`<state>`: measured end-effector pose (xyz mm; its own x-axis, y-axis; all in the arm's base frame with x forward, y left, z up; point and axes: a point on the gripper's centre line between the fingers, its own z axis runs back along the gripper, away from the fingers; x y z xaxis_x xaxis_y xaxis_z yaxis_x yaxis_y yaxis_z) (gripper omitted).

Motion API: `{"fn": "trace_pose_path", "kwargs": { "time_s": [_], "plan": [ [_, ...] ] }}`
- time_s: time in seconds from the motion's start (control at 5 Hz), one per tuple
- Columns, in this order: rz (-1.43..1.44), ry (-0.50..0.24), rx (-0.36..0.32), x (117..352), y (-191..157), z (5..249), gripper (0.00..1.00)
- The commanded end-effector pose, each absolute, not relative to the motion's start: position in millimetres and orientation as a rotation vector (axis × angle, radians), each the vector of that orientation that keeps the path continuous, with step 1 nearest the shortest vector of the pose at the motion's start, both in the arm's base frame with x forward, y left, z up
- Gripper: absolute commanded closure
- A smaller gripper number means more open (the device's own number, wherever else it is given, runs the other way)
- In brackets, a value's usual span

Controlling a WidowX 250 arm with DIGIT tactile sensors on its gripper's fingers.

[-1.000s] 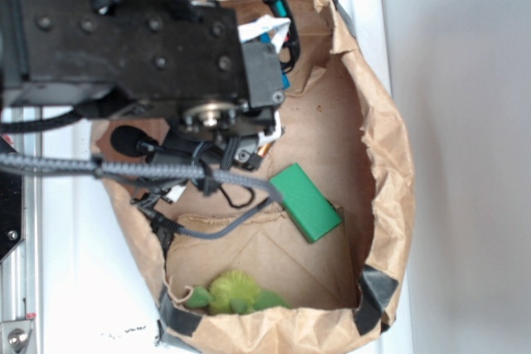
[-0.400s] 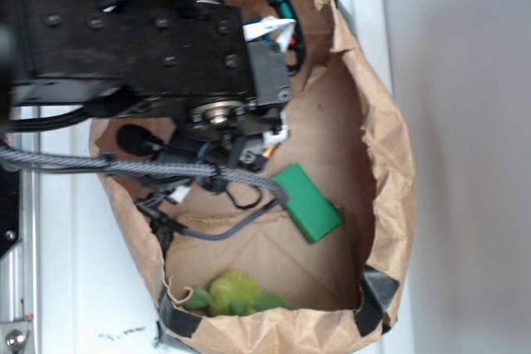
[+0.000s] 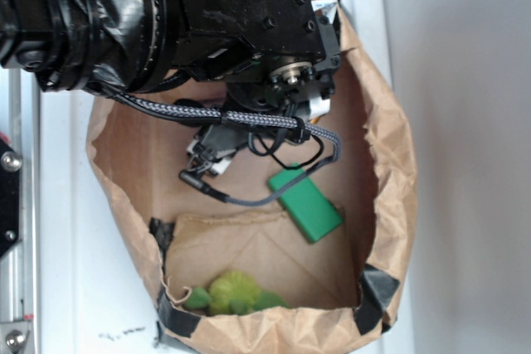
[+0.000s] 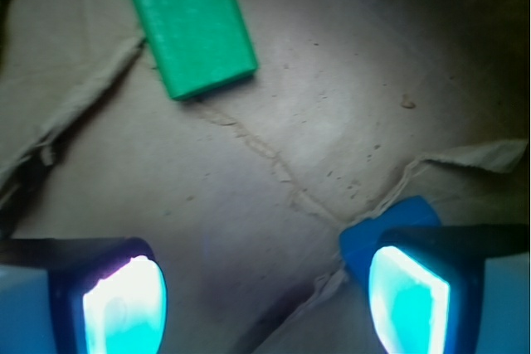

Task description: Grab the blue block.

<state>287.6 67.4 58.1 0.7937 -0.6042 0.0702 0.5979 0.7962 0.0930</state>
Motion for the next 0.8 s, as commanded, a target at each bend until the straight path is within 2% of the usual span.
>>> {"fn": "trace_pose_path", "kwargs": {
  "time_s": [0.0,0.6],
  "plan": [
    [-0.710,-0.164,0.105,301.0,79.9,65.9,0.00],
    [-0.754,-0.192,0.191,304.0,102.3,54.9,0.00]
  ]
}}
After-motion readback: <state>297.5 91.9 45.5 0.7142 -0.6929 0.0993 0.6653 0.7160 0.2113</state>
